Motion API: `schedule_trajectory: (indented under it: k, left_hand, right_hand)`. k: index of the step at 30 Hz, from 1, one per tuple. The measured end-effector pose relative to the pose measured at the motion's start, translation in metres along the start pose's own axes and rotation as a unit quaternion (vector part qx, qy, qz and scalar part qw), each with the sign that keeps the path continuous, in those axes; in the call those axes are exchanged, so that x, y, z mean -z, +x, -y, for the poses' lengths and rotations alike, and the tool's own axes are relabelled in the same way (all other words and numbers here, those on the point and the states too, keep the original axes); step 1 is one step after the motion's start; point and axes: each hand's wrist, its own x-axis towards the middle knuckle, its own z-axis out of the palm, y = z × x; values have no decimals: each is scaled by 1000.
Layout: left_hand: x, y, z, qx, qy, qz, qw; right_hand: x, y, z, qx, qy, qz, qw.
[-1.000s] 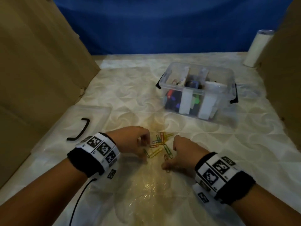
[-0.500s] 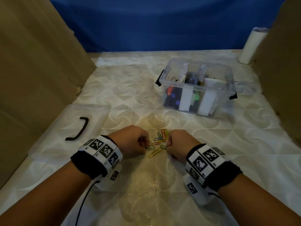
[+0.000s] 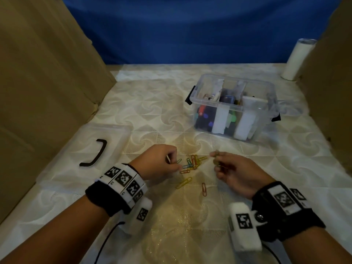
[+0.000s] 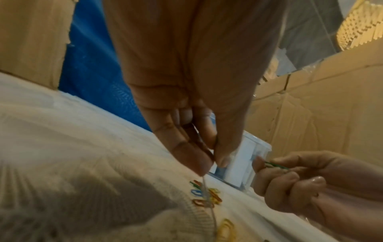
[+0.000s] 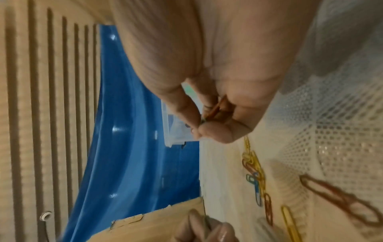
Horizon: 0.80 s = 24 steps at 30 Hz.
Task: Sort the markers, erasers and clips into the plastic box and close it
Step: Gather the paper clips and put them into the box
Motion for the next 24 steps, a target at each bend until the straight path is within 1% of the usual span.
schedule_trajectory:
  k: [1,2,3,5,6,7,8,9,10,11,12,13,16,18,20,22,24]
  left_hand:
    - [-2,0,0,12,-24,-4,1000]
    - [-3,-1,0,24,-47,1,999]
    - [-5,-2,1,37,-63,10,997]
    - [-6,-3,4,65,-61,23,996]
    - [-6,-3,5,78,-42,21,996]
    - [-6,-4,7,86,-17,15,996]
    - [-6,-4,7,92,4,9,996]
    - [-6,-4,6,98,13,7,995]
    - [-7,-4,3,104,10,11,994]
    - [-9,-3,1,109,5,16,994]
    - [-12,-2,-2,110,8,23,994]
    - [-15,1,-6,115,15,31,993]
    - [-24,5,-11,152,-4,53,987]
    - [-28,7,-13,178,-33,58,982]
    - [-32,9,-16,194,-37,60,979]
    - [-34,11,-22,187,23,53,981]
    - [-36,14,-29,173,131,41,975]
  right_hand:
    - [4,-1,2,-5,54,1,999]
    - [5,0,3,-6,63,-3,998]
    - [5,0,3,-1,37,-11,999]
    - [0,1,5,15,-80,-26,996]
    - [-2,1,5,18,-169,-26,985]
    - [-4,0,5,16,-277,-23,961]
    - [-6,-2,4,12,-398,-17,917]
    - [-7,-4,2,9,-514,-9,857]
    - [-9,-6,-3,8,-603,0,798]
    - [-13,-8,-8,4,-661,-1,750]
    - [-18,-9,-12,-3,-697,-12,717]
    - [-23,-9,-17,-5,-716,-24,698]
    - [-34,-6,-28,19,-743,-22,668]
    - [-37,-7,-29,27,-754,-28,656]
    - [-36,-9,-28,37,-761,-31,647]
    - [-37,-12,-26,46,-768,-27,638]
    - [-36,-14,-23,41,-770,-16,637]
